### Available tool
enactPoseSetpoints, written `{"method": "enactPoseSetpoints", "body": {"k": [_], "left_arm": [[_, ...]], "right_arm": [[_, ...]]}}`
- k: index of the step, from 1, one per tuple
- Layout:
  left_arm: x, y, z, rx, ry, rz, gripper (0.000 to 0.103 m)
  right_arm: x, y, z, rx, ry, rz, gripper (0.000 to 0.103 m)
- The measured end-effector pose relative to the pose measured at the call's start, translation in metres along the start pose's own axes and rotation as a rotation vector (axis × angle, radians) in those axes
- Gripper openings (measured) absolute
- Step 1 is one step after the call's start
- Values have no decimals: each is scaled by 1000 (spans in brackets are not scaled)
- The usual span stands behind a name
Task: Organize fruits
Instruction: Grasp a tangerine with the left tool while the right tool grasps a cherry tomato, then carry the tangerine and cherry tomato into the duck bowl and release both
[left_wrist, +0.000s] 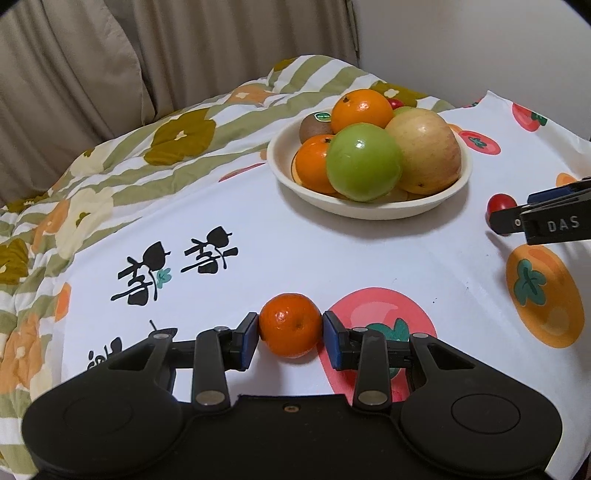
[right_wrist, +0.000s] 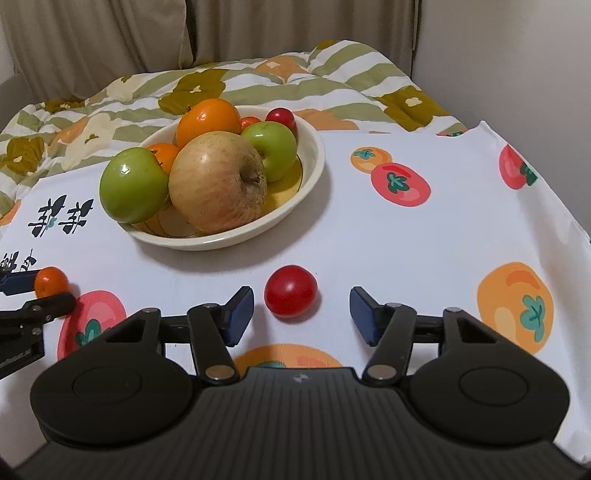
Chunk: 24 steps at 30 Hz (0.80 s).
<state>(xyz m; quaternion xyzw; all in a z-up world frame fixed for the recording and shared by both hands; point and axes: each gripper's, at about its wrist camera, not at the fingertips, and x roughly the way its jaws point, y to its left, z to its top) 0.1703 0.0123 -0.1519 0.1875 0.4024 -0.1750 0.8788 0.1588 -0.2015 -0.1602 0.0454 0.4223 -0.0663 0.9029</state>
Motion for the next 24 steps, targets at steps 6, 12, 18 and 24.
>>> {"method": "enactPoseSetpoints", "body": {"k": [6, 12, 18, 24], "left_arm": [[-6, 2, 3, -33, -10, 13, 41], [-18, 2, 10, -74, -25, 22, 41], [-34, 2, 22, -125, -45, 25, 41], [-48, 2, 44, -175, -75, 36, 41]], "right_arm": [[10, 3, 3, -30, 17, 17, 51], [8, 5, 5, -63, 26, 31, 48], [-9, -2, 18, -77, 8, 51, 48], [-27, -11, 38, -95, -16, 77, 48]]}}
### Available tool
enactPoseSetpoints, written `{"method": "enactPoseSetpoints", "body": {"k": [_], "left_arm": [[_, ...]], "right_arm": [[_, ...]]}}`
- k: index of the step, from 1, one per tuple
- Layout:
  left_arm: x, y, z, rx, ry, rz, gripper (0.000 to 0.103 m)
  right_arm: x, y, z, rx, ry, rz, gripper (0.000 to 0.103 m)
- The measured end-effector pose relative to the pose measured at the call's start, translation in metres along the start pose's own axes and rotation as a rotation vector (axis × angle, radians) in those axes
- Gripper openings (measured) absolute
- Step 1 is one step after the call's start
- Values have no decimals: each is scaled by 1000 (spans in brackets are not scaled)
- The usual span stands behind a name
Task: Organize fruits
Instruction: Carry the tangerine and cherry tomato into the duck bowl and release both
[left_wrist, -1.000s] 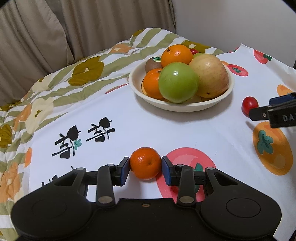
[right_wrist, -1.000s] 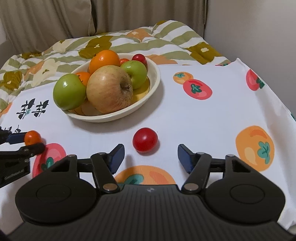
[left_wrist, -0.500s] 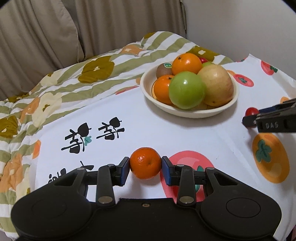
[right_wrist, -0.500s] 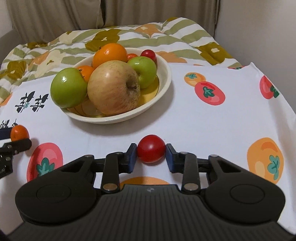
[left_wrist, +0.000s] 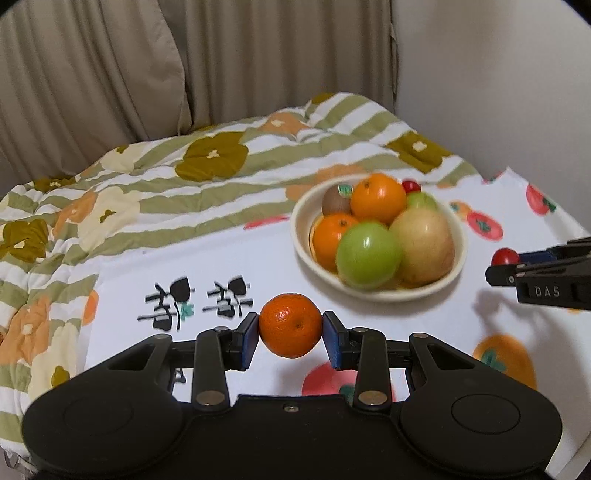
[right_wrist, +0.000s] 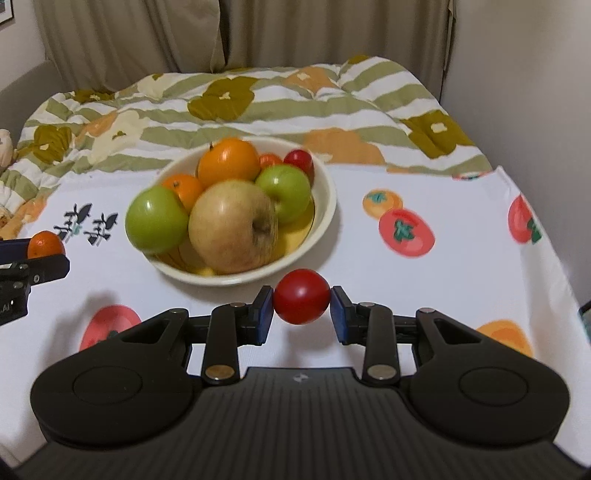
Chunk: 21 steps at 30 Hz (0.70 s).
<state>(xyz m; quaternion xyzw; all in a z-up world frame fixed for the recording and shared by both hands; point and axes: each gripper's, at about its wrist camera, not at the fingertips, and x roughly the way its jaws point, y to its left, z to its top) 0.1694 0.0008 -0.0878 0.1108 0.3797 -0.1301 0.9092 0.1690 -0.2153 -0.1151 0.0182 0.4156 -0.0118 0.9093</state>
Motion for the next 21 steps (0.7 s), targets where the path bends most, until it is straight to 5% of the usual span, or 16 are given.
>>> {"method": "enactPoseSetpoints", "body": {"k": [21], "left_arm": [[48, -17, 93, -73, -35, 36, 41]], "right_arm": [[20, -32, 69, -107, -27, 115, 48]]}}
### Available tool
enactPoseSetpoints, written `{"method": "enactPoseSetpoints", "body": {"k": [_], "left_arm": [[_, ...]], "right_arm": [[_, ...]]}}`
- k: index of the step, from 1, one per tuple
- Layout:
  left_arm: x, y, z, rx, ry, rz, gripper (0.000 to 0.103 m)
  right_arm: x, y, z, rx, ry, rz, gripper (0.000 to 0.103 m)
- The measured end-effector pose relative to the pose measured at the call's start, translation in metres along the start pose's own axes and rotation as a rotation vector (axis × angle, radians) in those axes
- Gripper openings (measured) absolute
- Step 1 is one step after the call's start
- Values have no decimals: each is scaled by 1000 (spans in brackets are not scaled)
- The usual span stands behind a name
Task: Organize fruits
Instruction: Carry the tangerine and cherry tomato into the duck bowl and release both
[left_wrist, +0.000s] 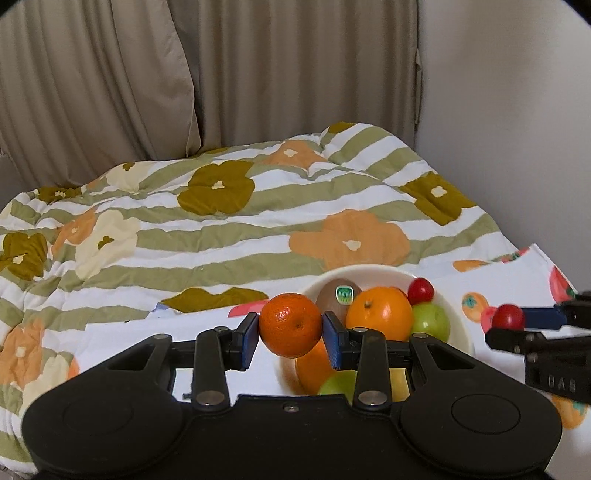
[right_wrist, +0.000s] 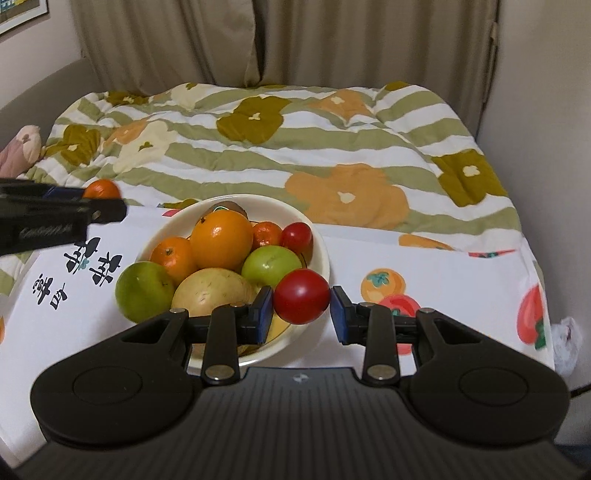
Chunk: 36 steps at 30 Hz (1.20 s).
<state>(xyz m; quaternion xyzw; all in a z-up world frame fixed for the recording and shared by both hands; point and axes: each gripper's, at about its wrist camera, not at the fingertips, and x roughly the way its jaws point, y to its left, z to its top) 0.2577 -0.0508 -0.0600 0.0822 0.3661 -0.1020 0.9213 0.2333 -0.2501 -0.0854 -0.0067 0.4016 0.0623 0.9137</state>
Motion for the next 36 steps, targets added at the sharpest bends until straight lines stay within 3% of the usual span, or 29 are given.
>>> {"method": "enactPoseSetpoints", "body": {"k": [10, 18, 20, 21, 22, 29, 36], "left_arm": [[57, -9, 14, -8, 69, 23, 41], [74, -10, 13, -37, 115, 25, 43], [73, -9, 14, -44, 106, 29, 64], [70, -8, 15, -50, 91, 32, 84], [67, -8, 15, -53, 73, 40, 93], [43, -7, 14, -27, 35, 78, 94], [21, -2, 3, -63, 36, 84, 95]], "right_arm": [[29, -15, 8, -38, 42, 56, 48], [36, -24, 4, -32, 63, 79, 48], [36, -26, 3, -27, 67, 80, 48], [35, -27, 3, -25, 68, 82, 48], [35, -28, 3, -25, 69, 83, 48], [32, -32, -1, -36, 75, 85, 48], [31, -27, -3, -93, 70, 110, 48]]}}
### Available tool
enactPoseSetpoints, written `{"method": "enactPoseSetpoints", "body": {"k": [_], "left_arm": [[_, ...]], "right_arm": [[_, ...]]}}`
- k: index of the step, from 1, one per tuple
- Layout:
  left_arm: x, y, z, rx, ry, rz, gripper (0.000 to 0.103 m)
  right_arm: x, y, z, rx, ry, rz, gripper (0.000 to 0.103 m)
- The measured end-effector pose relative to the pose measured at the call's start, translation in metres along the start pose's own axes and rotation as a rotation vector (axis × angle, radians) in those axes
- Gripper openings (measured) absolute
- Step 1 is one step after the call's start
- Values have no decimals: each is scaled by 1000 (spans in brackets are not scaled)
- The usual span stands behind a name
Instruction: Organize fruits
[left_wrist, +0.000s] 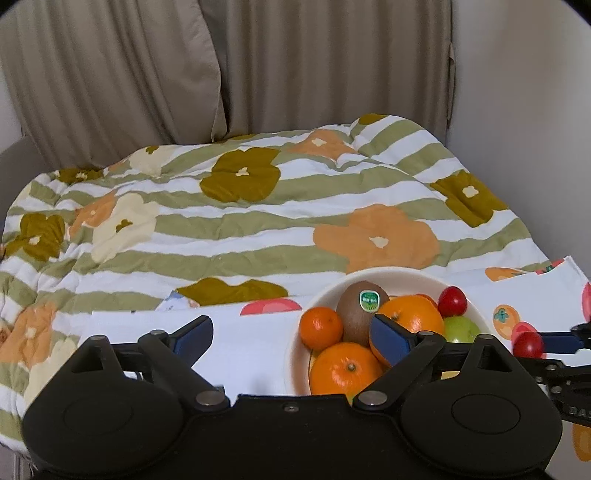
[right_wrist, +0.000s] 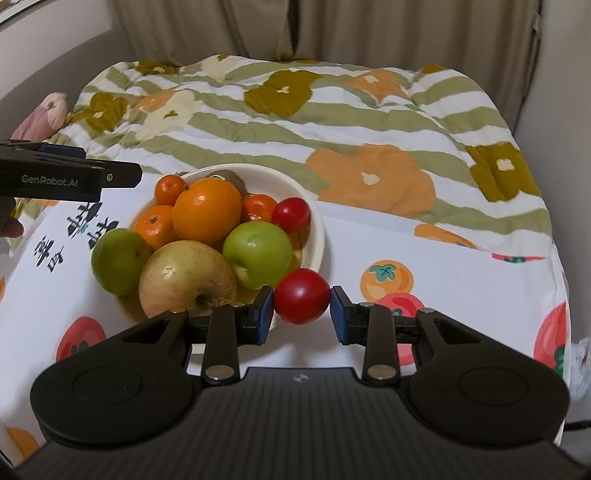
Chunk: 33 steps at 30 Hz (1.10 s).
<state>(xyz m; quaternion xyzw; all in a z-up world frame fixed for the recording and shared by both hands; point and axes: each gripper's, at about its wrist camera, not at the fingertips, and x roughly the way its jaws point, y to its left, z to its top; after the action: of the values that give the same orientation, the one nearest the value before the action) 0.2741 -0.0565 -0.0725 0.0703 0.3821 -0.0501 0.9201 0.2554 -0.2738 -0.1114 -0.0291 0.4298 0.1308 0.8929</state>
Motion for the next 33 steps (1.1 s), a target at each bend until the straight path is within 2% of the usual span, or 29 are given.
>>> {"method": "enactPoseSetpoints", "body": {"k": [6, 19, 23, 27, 33], "left_arm": [[-13, -1, -7, -22, 3, 3, 95], [-32, 1, -25, -84, 15, 68, 95], [-38, 0, -30, -98, 21, 83, 95], [-54, -2, -34, -98, -5, 97, 95], [-82, -4, -41, -95, -53, 64, 95]], "right_arm": [[4, 11, 2, -102, -18, 3, 48], [9, 14, -1, -190, -20, 90, 49], [7, 18, -5, -230, -33, 81, 84], [-6, 17, -9, -222, -53, 78, 85], [-41, 23, -15, -163, -98, 40, 85]]}}
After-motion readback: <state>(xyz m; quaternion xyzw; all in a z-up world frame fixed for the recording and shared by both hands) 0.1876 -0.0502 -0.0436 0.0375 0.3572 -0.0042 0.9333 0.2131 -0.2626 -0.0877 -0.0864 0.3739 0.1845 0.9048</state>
